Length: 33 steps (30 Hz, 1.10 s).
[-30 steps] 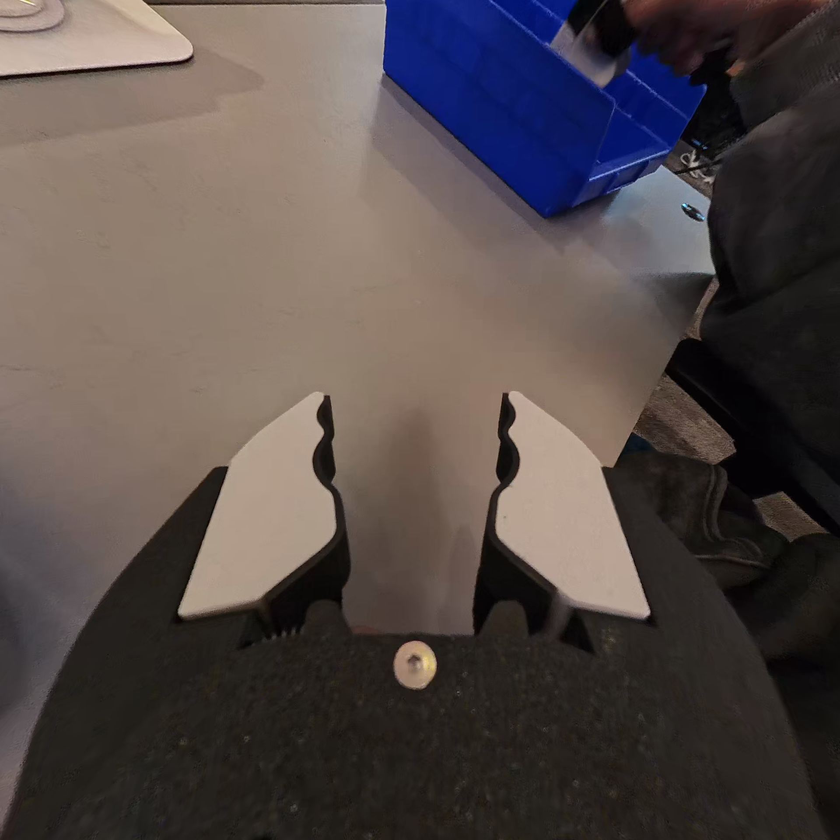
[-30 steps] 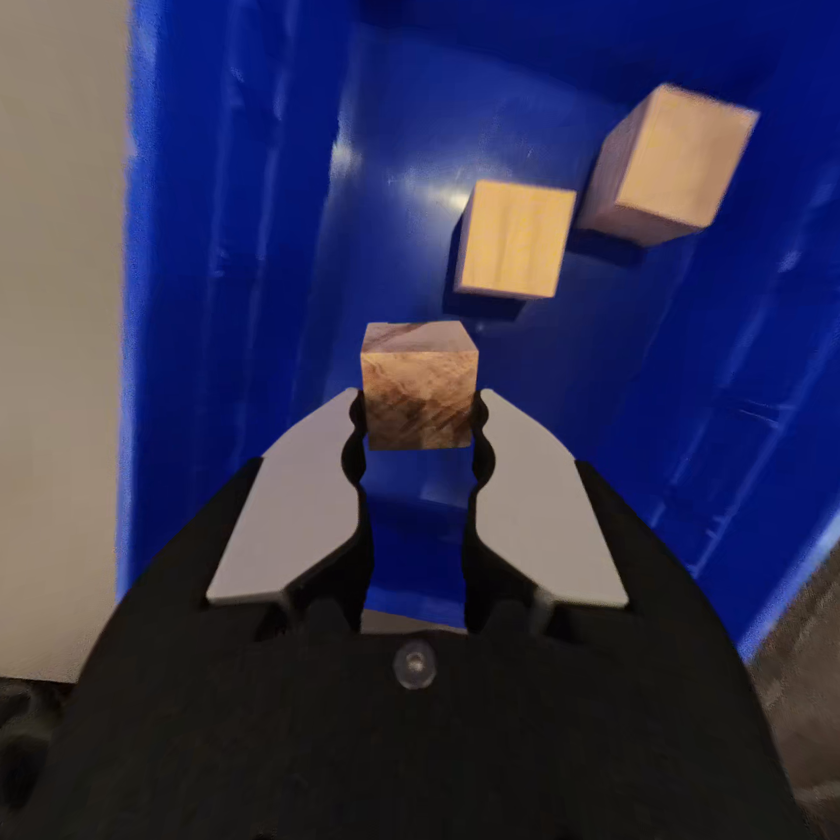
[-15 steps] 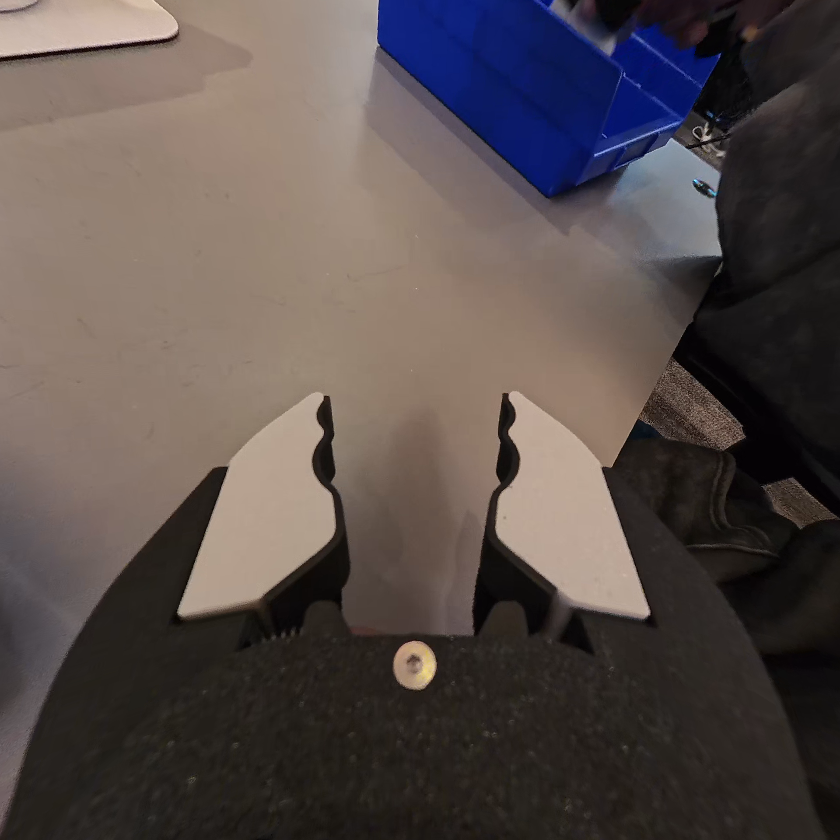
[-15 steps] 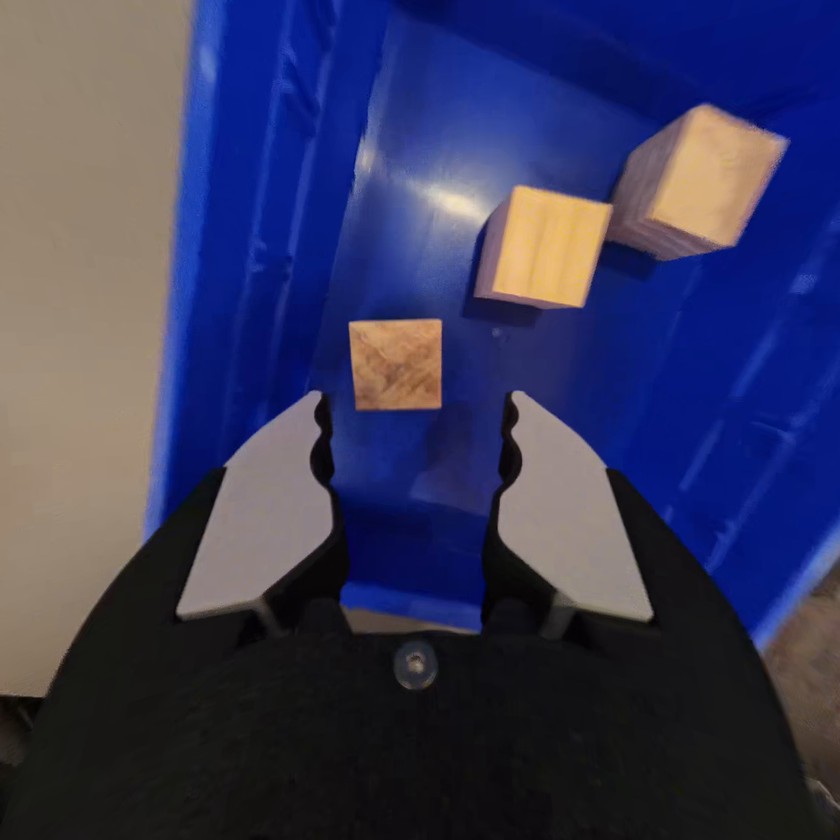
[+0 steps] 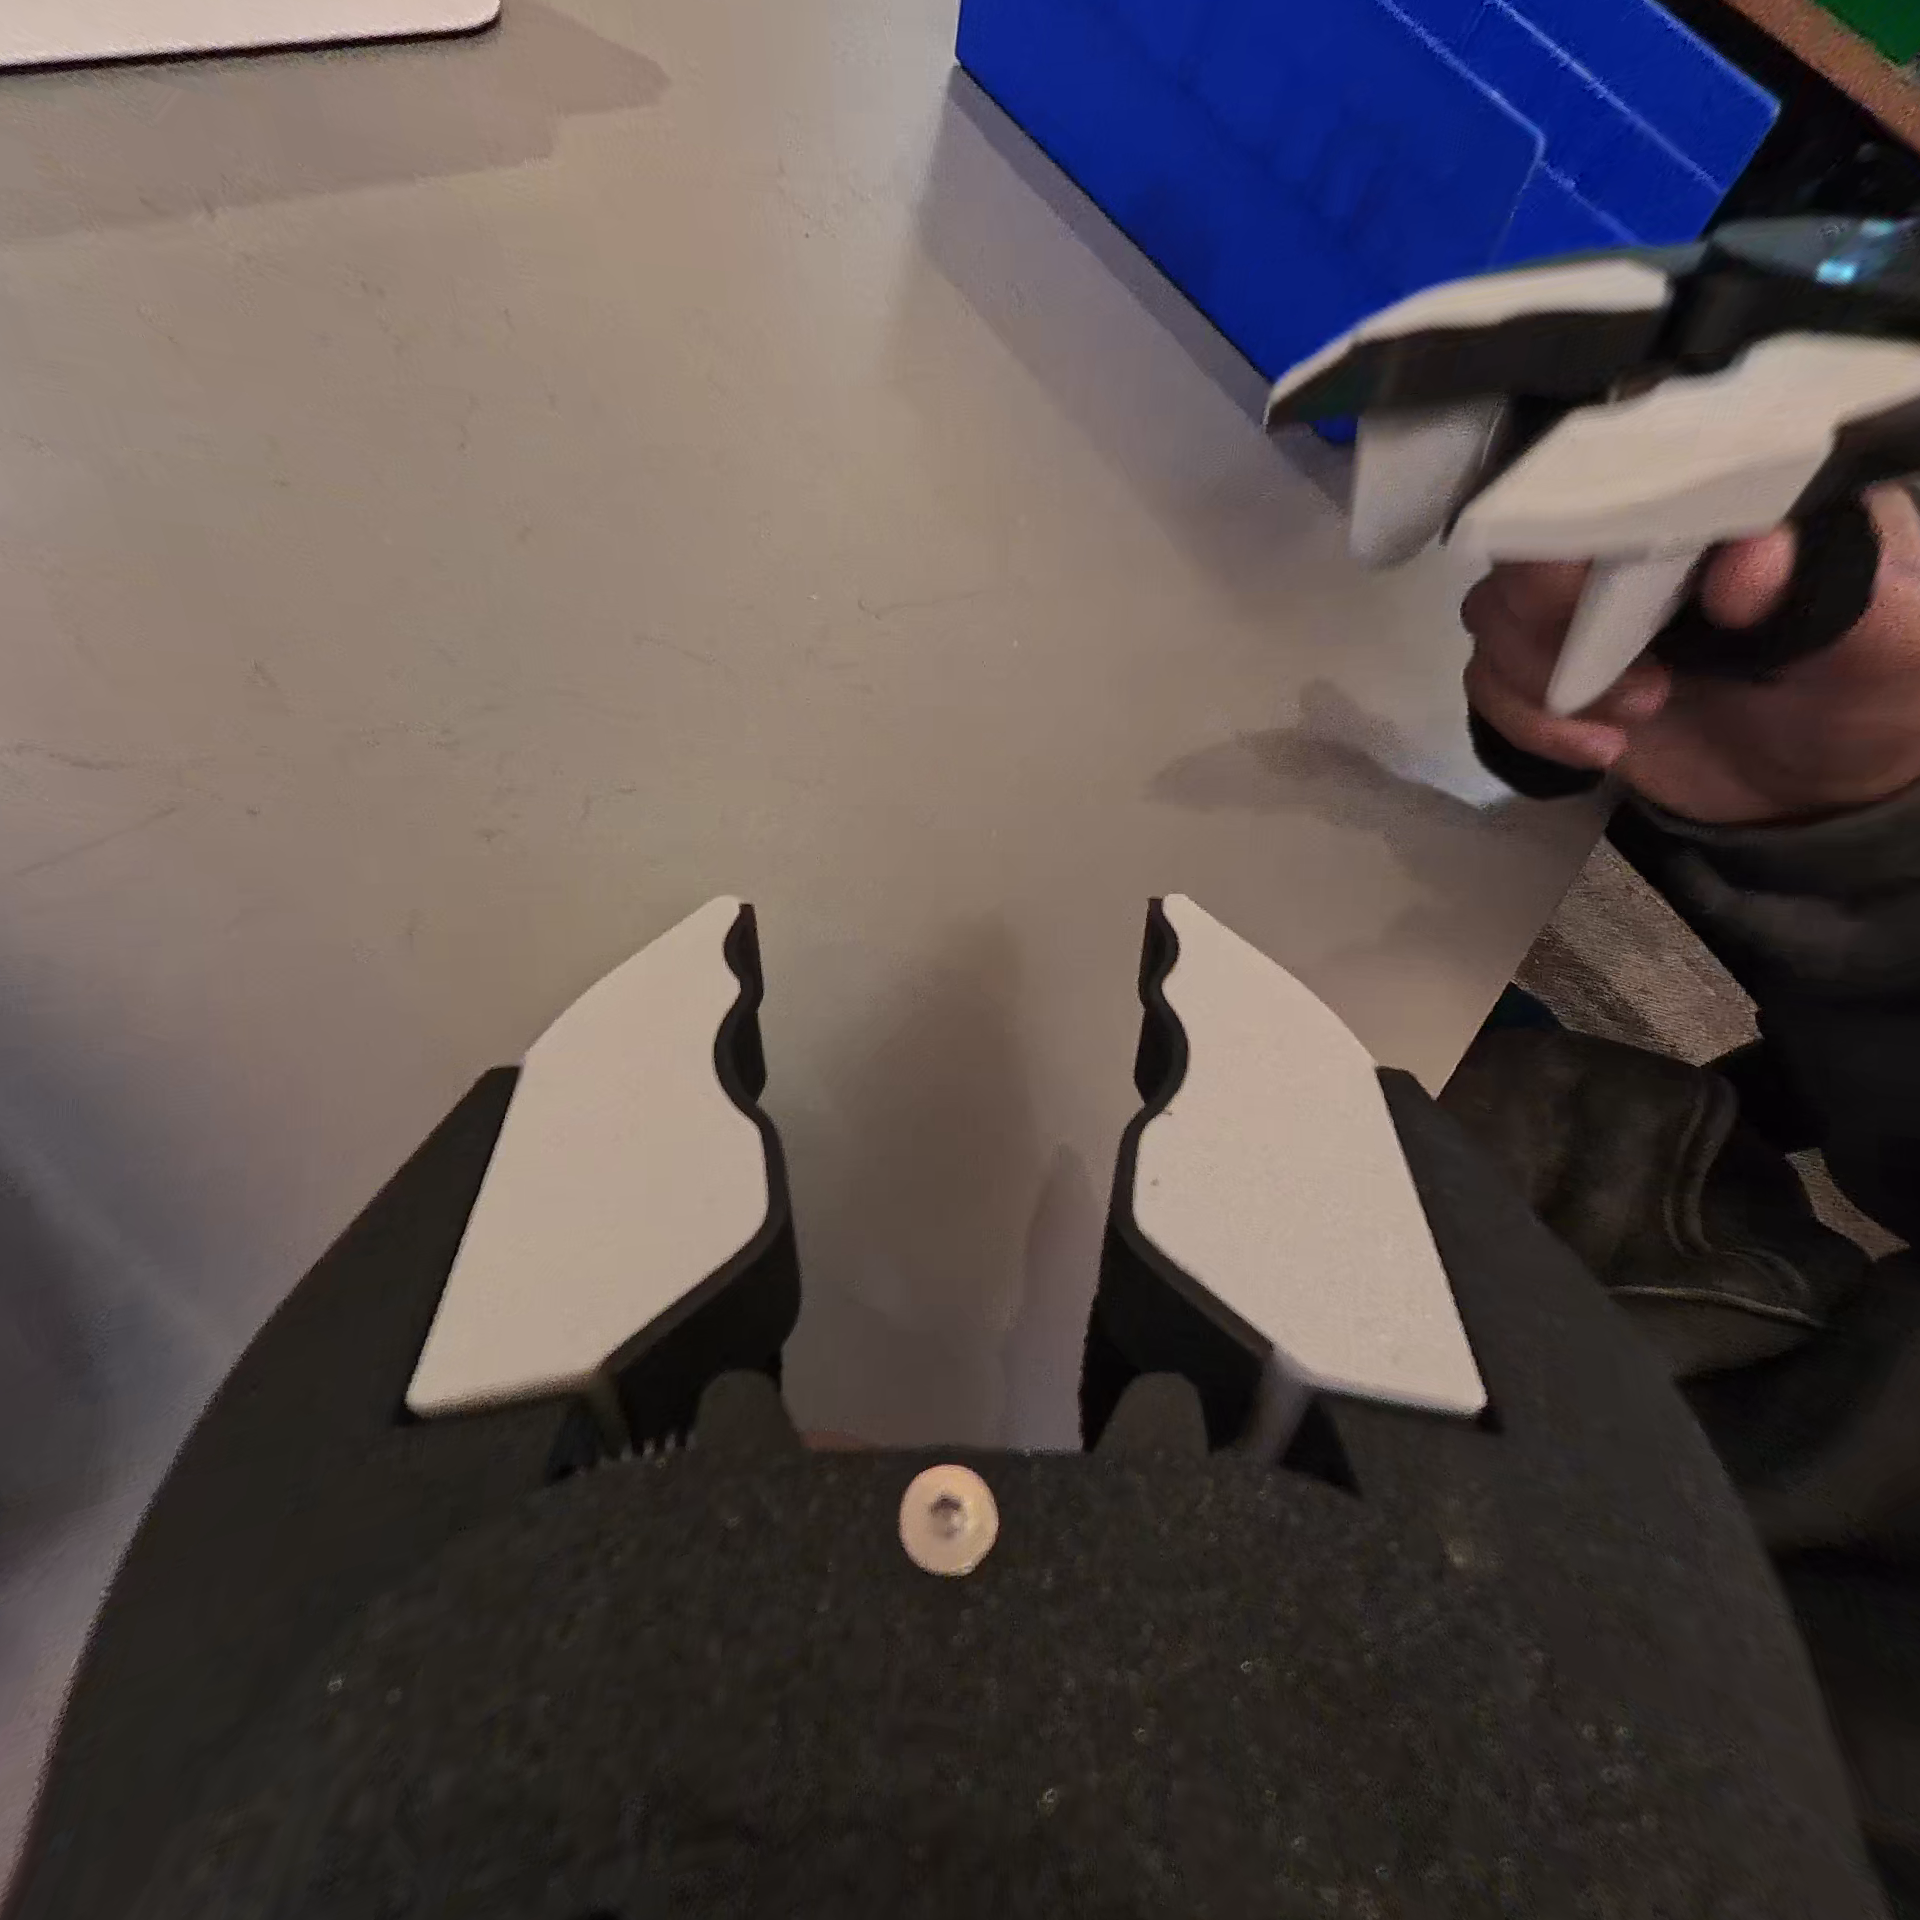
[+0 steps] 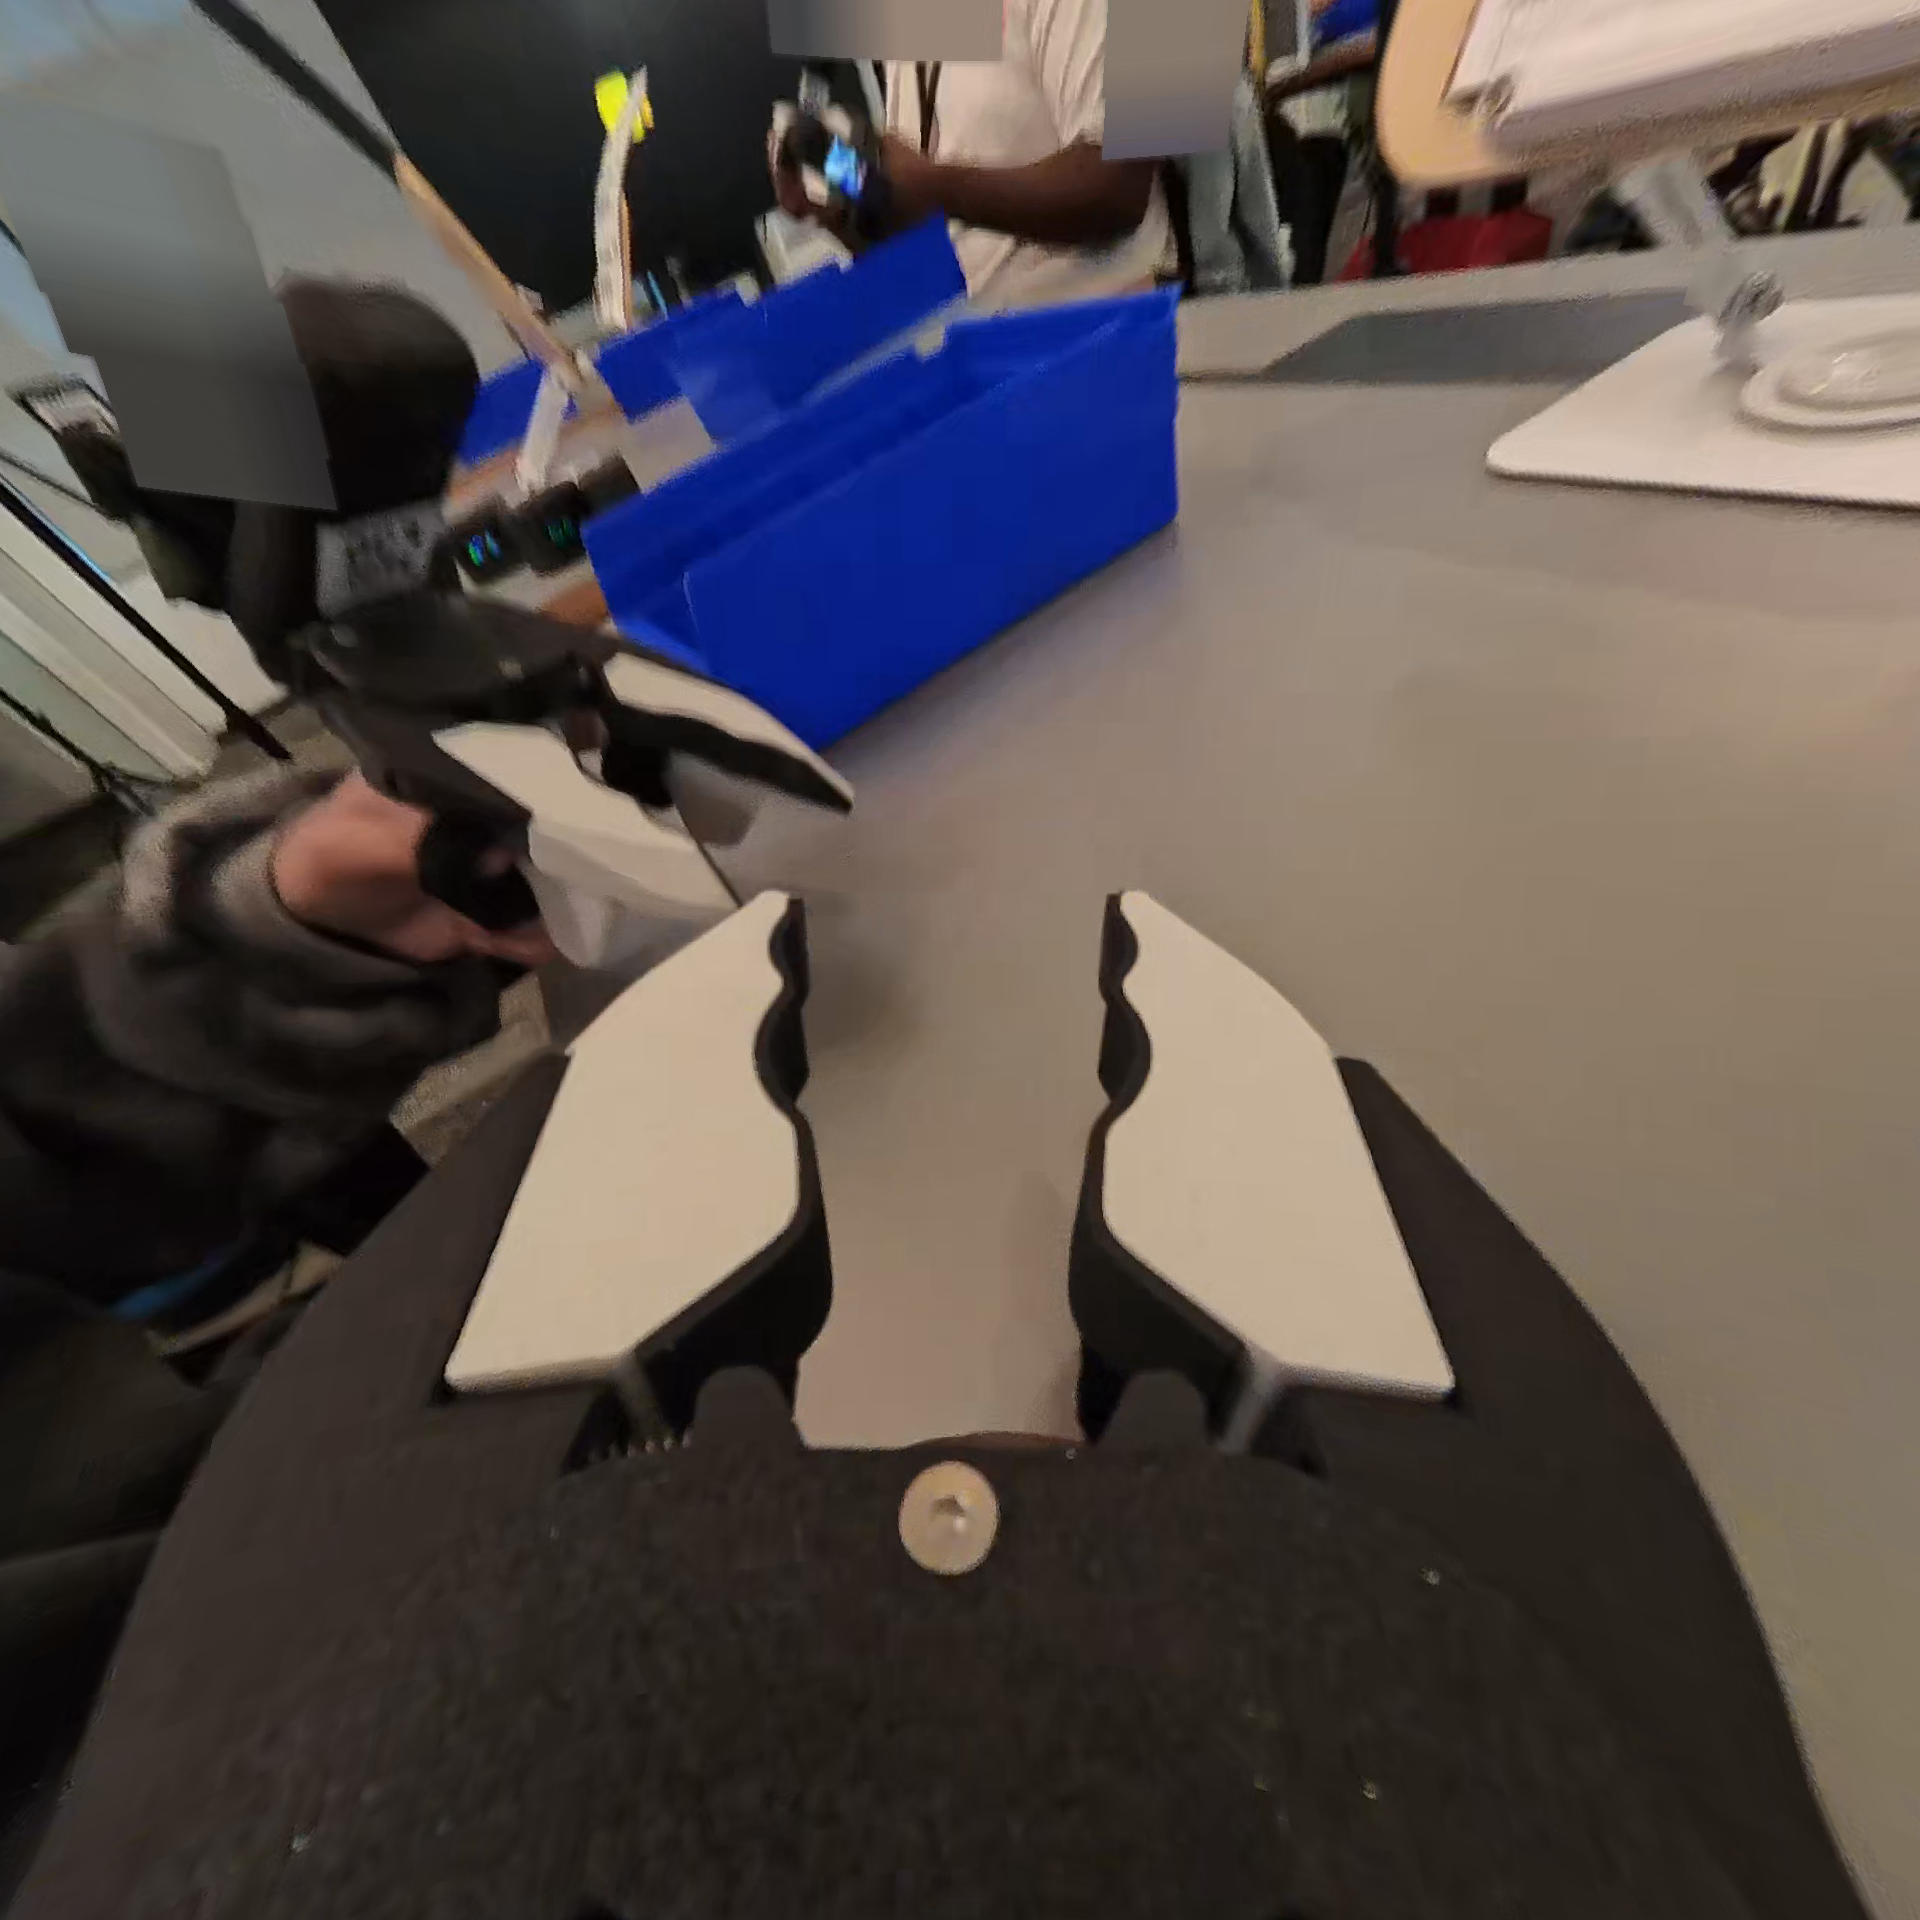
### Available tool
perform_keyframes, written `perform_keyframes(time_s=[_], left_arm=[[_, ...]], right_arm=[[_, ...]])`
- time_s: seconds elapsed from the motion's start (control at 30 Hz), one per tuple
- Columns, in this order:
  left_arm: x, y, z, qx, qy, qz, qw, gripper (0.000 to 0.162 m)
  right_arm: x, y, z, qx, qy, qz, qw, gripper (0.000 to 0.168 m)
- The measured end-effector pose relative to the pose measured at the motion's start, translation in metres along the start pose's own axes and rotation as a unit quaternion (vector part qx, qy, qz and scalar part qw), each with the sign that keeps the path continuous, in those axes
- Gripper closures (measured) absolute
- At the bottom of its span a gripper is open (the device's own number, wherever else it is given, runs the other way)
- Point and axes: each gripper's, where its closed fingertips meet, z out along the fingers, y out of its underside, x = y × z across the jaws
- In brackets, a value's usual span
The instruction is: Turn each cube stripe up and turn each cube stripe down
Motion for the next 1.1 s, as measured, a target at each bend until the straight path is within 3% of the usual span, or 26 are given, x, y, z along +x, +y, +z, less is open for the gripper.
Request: perform_keyframes(time_s=[0.1, 0.2, 0.37, 0.47, 0.7, 1.0, 1.1], left_arm=[[-0.001, -0.008, -0.012, 0.000, -0.013, -0.027, 1.000, 0.093], [-0.024, -0.028, -0.043, 0.003, -0.075, -0.052, 0.996, 0.093], [-0.096, -0.066, -0.107, -0.040, -0.178, -0.108, 0.977, 0.092], [-0.158, -0.082, -0.122, -0.088, -0.248, -0.140, 0.955, 0.092], [-0.265, -0.061, -0.085, -0.240, -0.320, -0.202, 0.894, 0.092], [-0.290, -0.033, -0.042, -0.300, -0.301, -0.248, 0.871, 0.096], [-0.292, -0.030, -0.038, -0.291, -0.277, -0.252, 0.880, 0.119]], right_arm=[[-0.011, 0.006, 0.008, -0.011, 0.001, -0.028, 1.000, 0.114], [-0.016, 0.012, 0.010, -0.025, 0.010, -0.051, 0.998, 0.115], [-0.016, 0.019, 0.008, -0.042, 0.033, -0.087, 0.995, 0.116], [-0.016, 0.019, 0.005, -0.043, 0.043, -0.103, 0.993, 0.116], [-0.018, 0.015, -0.003, -0.034, 0.054, -0.121, 0.991, 0.117], [-0.018, 0.024, 0.002, -0.051, 0.044, -0.105, 0.992, 0.118], [-0.017, 0.026, 0.003, -0.055, 0.043, -0.100, 0.992, 0.118]])
